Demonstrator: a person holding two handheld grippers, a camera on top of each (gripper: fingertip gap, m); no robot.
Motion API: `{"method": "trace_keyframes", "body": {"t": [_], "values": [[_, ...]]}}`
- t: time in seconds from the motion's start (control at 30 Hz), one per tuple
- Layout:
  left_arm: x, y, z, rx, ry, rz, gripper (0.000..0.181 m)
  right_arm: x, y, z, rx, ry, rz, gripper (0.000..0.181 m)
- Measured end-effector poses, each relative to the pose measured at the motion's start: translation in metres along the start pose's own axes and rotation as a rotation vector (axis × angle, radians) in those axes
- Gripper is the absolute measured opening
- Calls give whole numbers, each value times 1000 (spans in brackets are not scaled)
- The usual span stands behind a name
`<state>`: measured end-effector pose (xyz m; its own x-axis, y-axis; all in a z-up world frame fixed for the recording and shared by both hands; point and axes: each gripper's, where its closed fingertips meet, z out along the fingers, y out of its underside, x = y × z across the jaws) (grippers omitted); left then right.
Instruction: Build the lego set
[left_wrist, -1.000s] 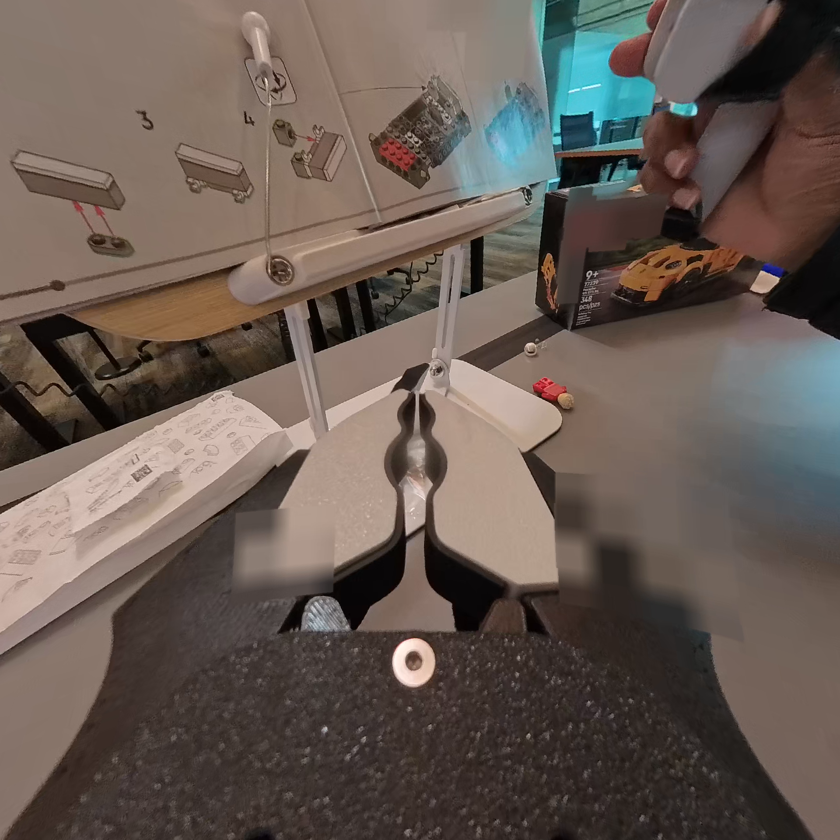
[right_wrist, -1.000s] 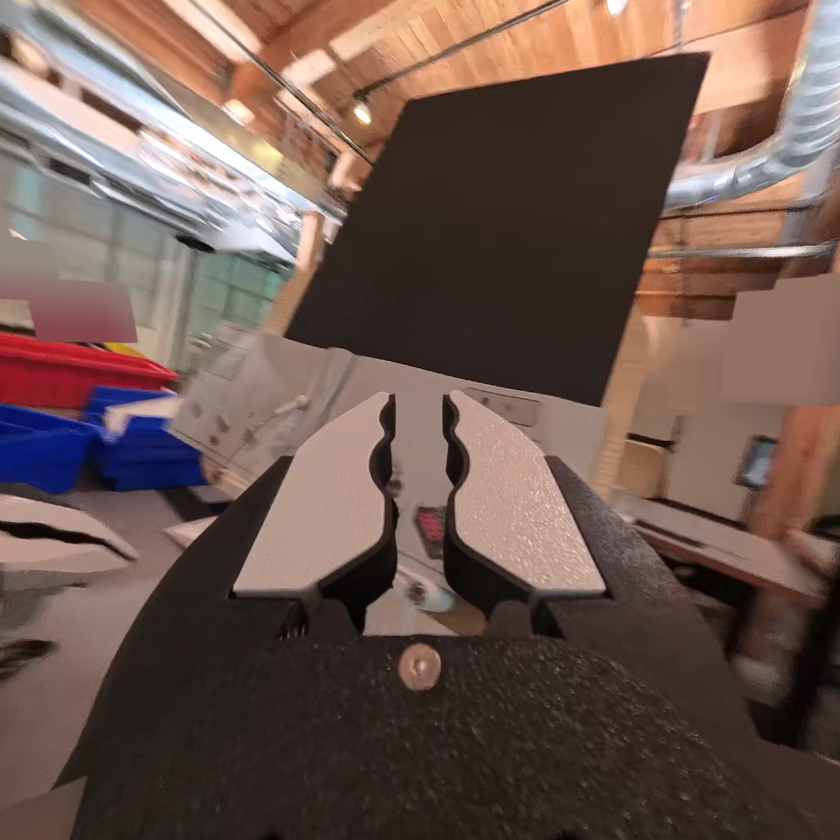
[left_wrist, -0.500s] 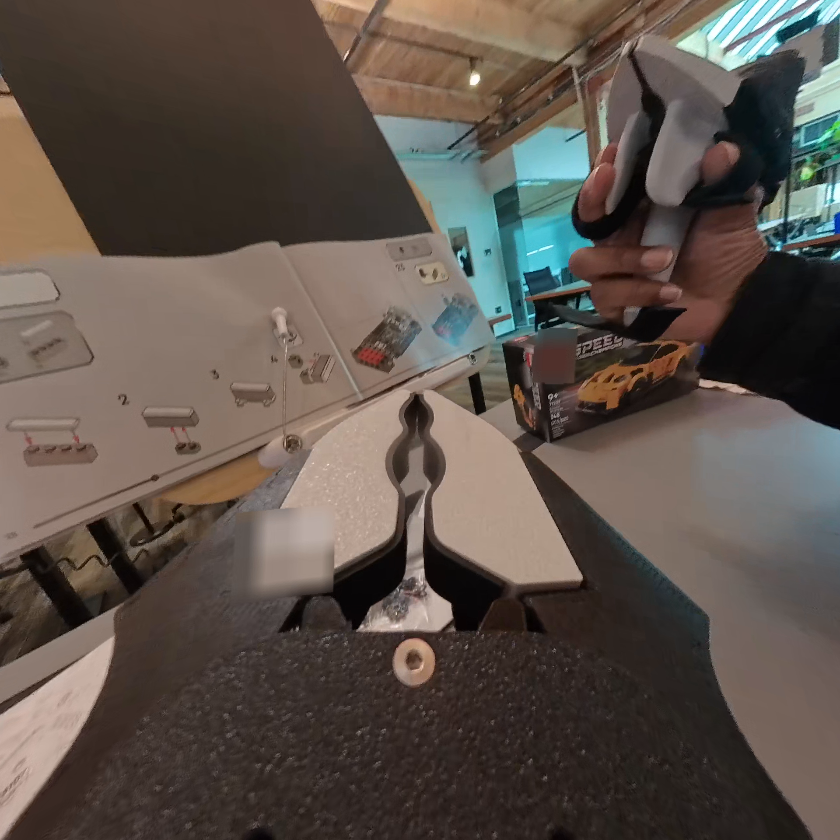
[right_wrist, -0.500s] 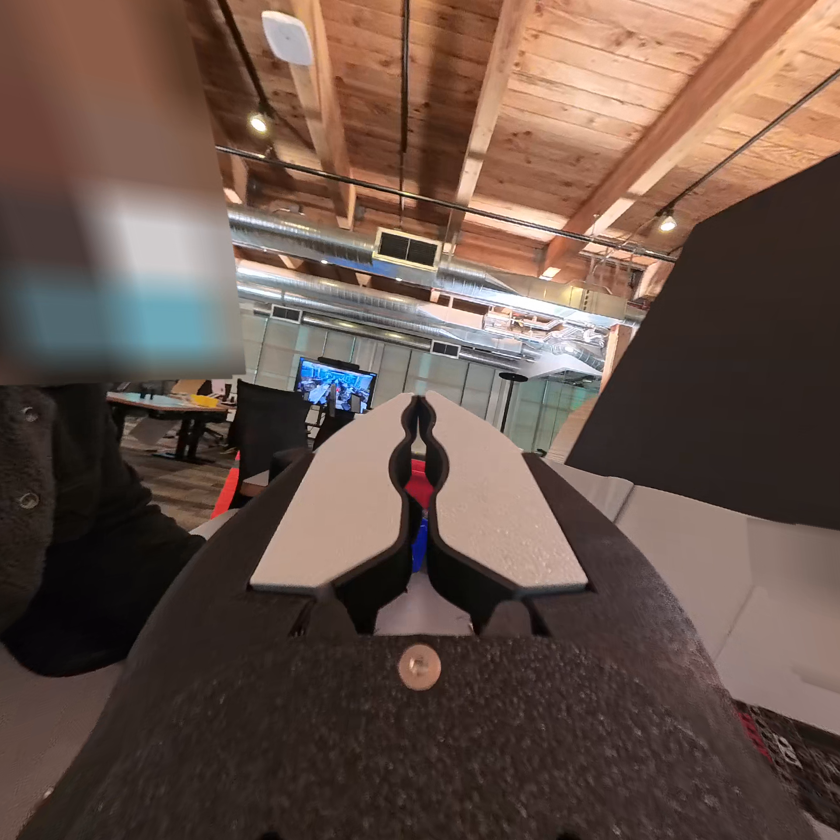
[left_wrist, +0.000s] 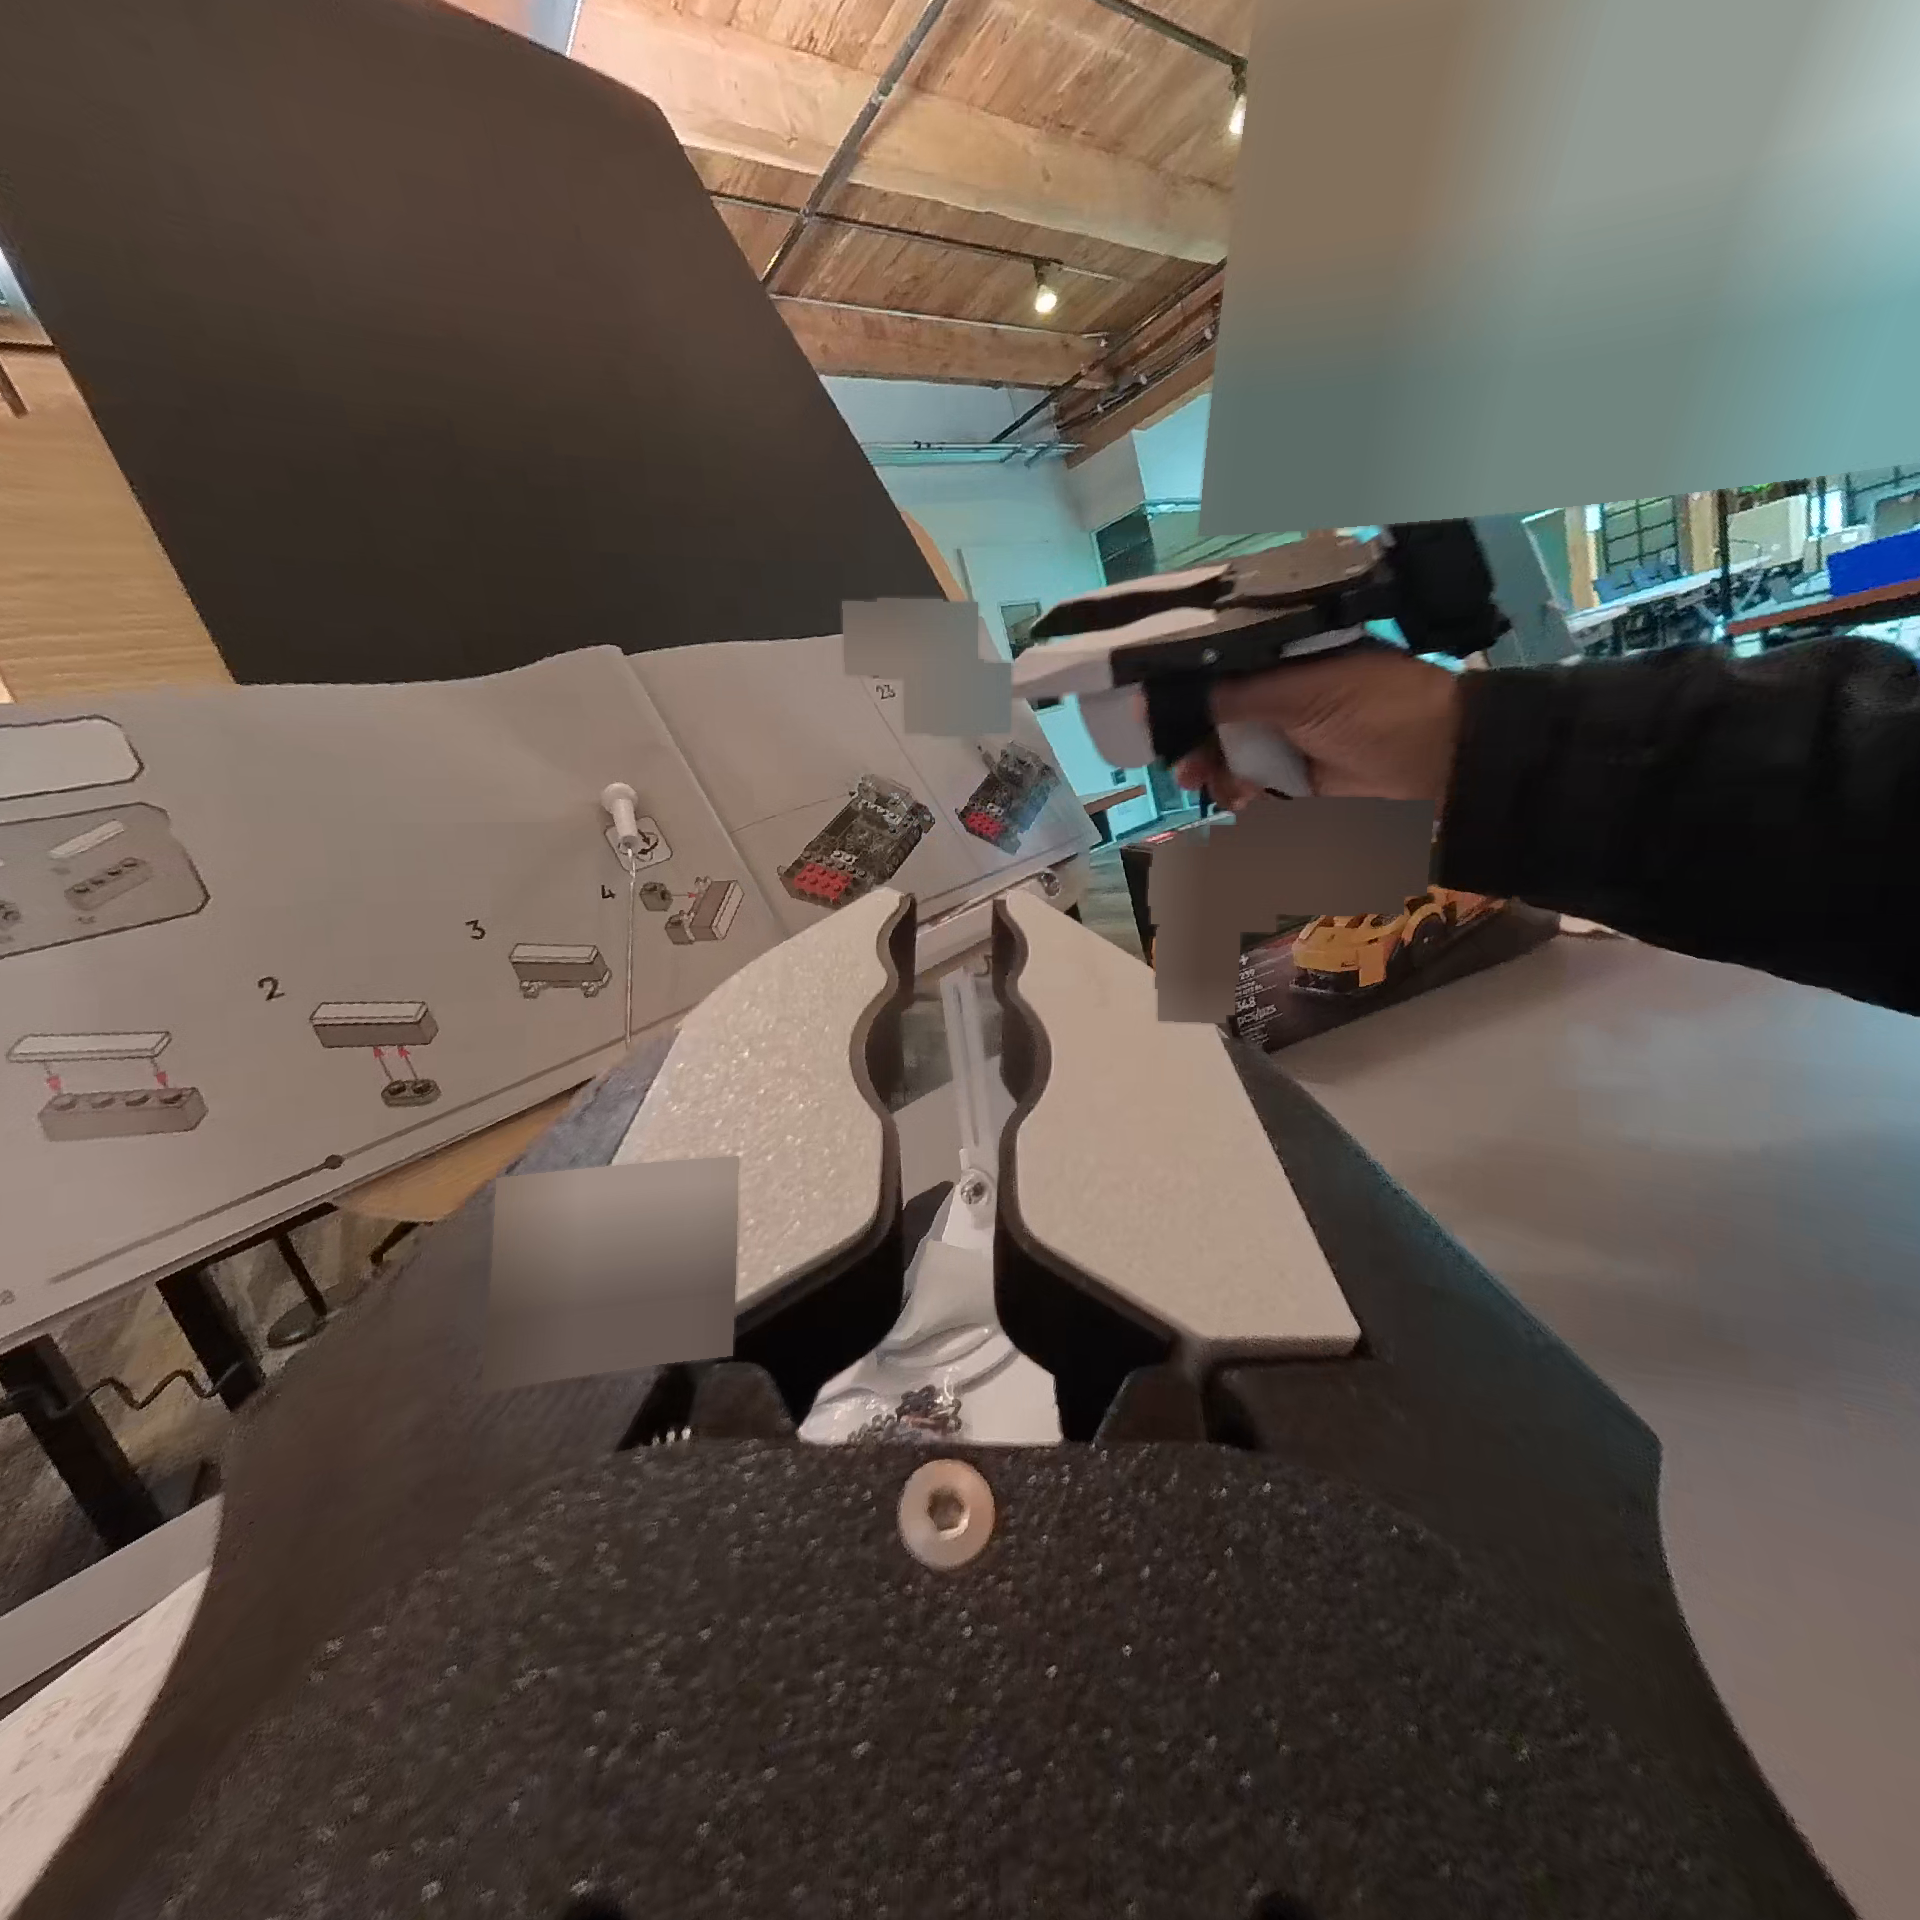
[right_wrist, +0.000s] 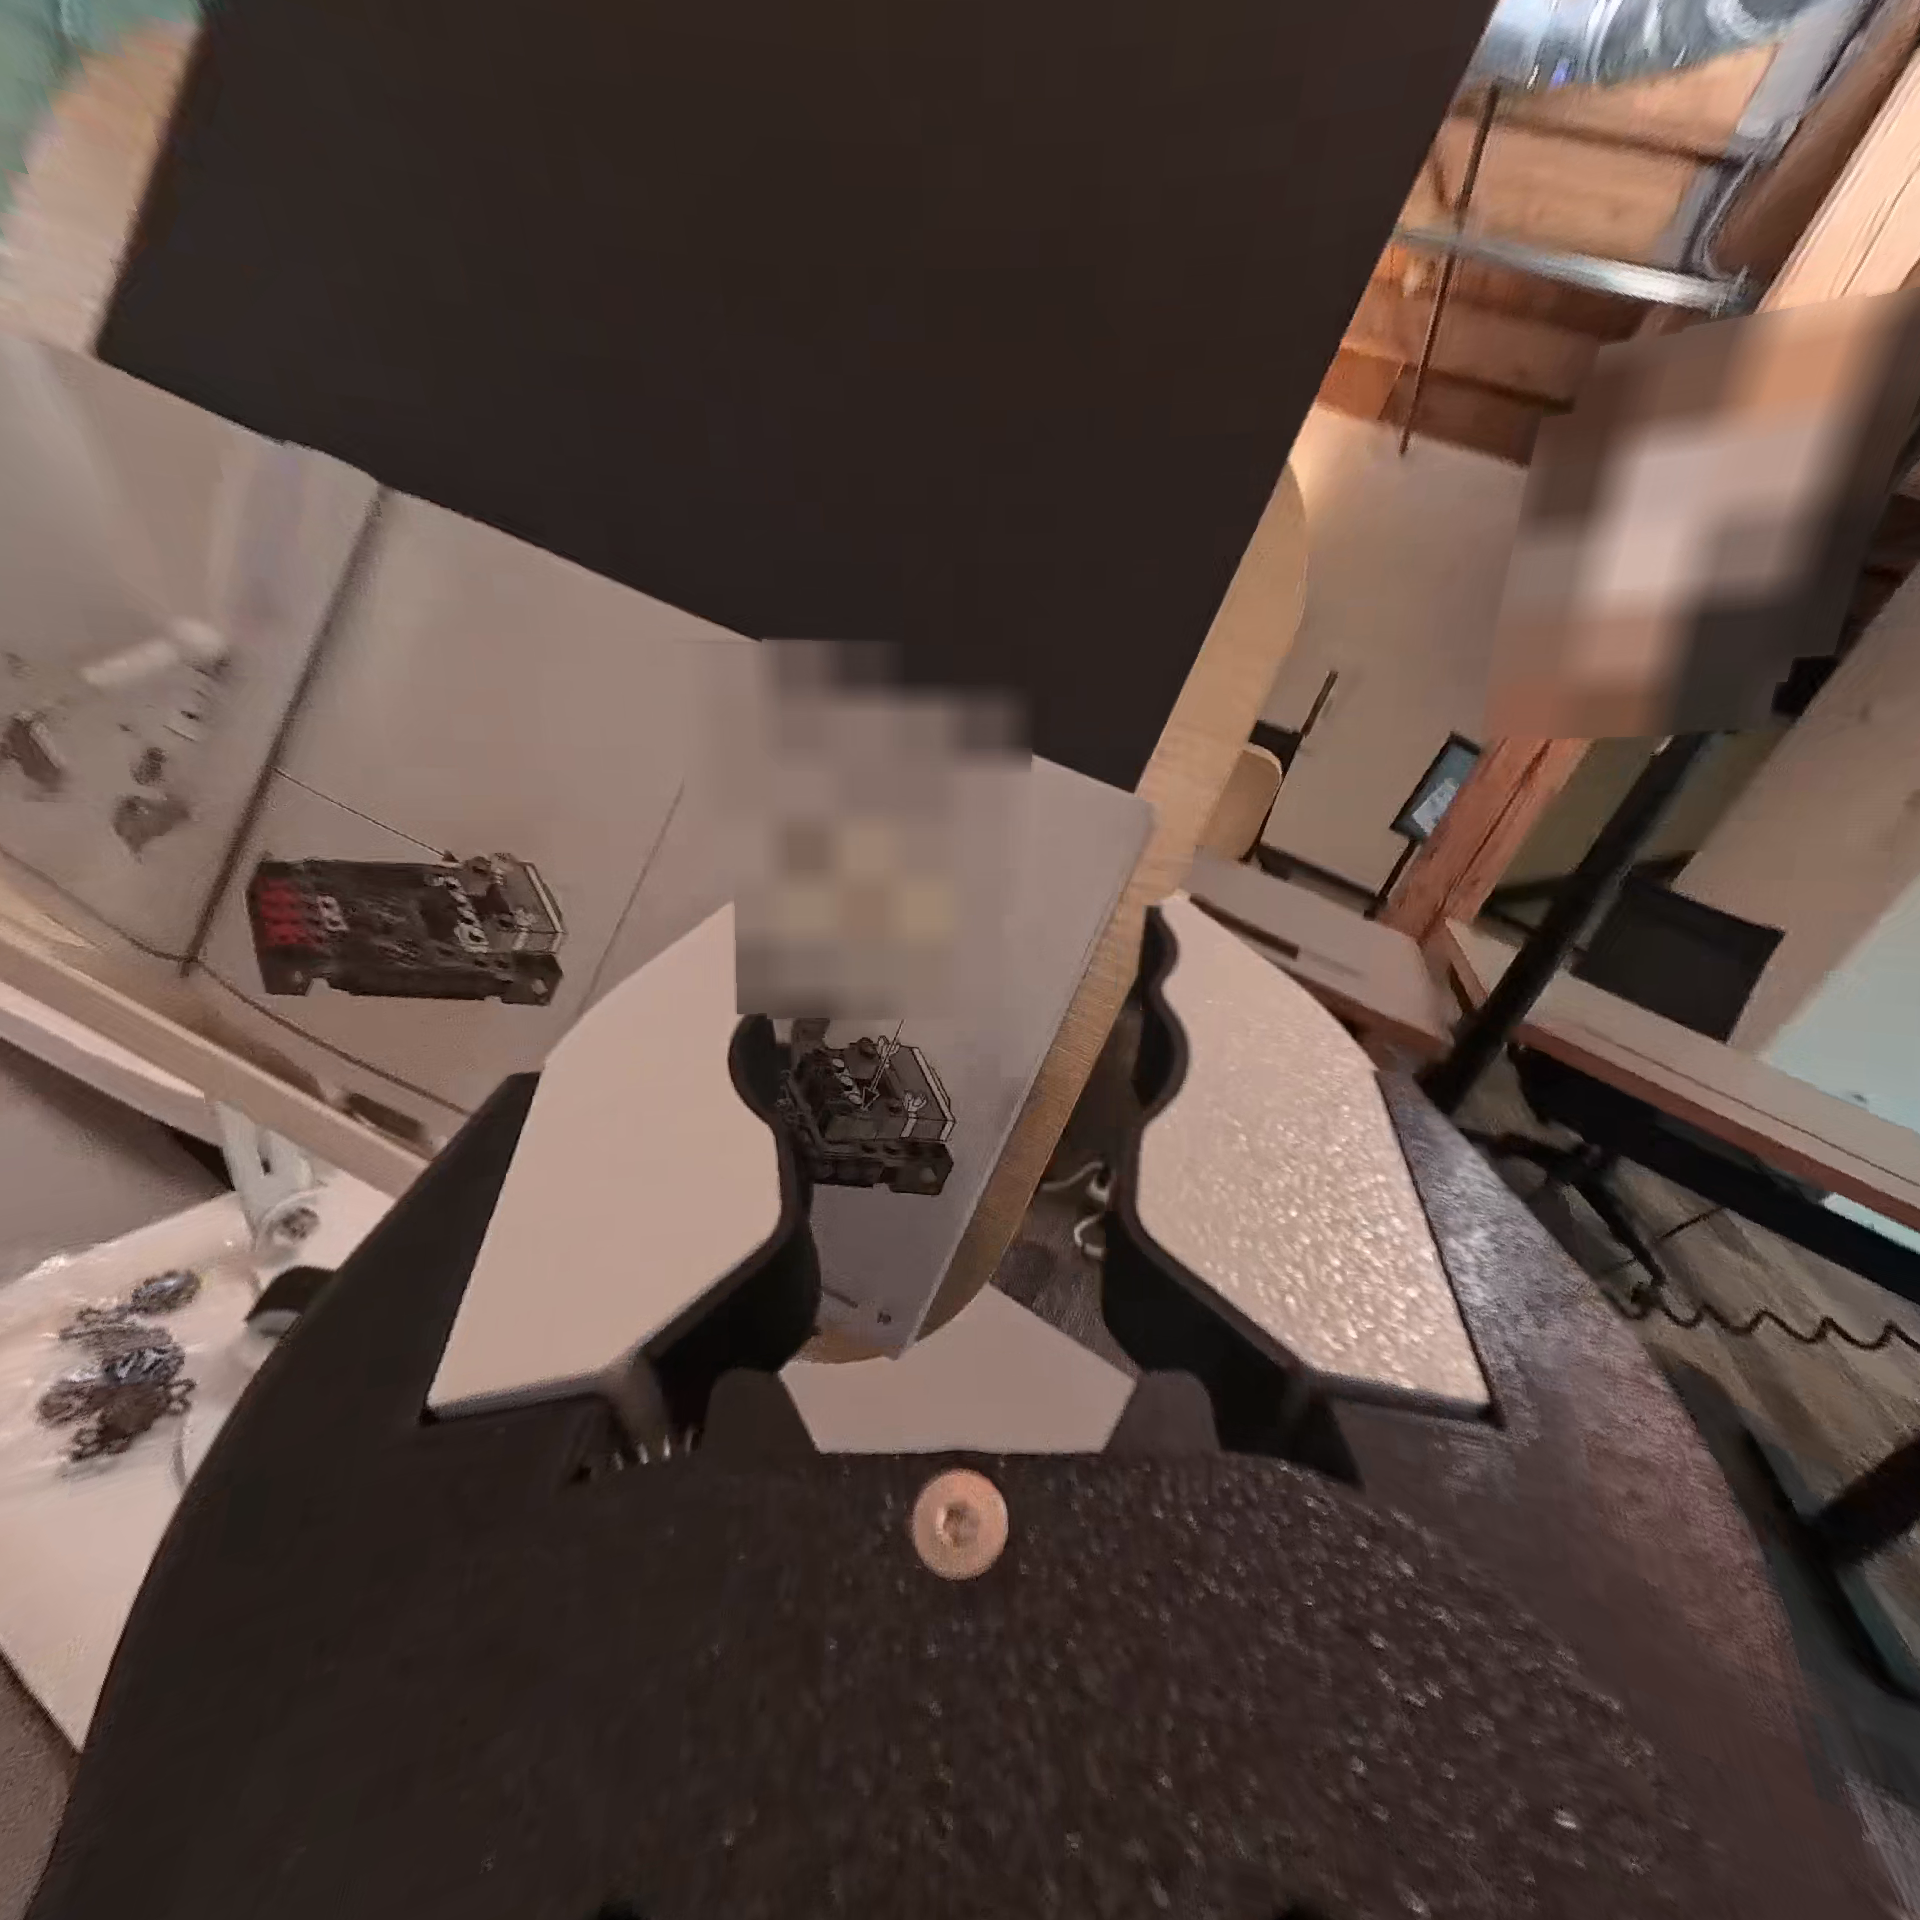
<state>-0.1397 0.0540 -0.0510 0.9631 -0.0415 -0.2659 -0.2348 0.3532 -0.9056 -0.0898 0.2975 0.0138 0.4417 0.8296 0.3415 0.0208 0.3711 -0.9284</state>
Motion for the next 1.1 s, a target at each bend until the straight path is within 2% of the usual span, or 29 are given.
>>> {"method": "trace_keyframes", "body": {"t": [0.07, 0.3, 0.47, 0.57, 0.63, 0.7, 0.8, 0.93, 1.1], "values": [[2, -3, -1, 21, 11, -3, 15, 1, 5, 9, -37, -1, -10, 70], [4, -10, -2, 65, 39, -29, 17, -2, 16, 22, -57, 26, -38, 62], [5, -9, -2, 64, 42, -36, 17, 3, 14, 18, -34, 87, -74, 49], [4, -7, -1, 55, 41, -39, 16, 10, 11, 13, -13, 148, -115, 30], [4, -4, -1, 46, 38, -40, 16, 13, 9, 10, 2, 170, -140, 24], [3, -2, -1, 36, 35, -44, 16, 13, 6, 8, 15, 174, -153, 28], [1, 2, 0, 21, 31, -48, 16, 13, -2, 9, 27, 169, -181, 46], [2, 5, 1, 9, 35, -48, 15, 6, -1, 22, -24, 116, -185, 58], [1, 6, 1, 2, 34, -48, 14, 1, 1, 31, -48, 77, -171, 53]]}}
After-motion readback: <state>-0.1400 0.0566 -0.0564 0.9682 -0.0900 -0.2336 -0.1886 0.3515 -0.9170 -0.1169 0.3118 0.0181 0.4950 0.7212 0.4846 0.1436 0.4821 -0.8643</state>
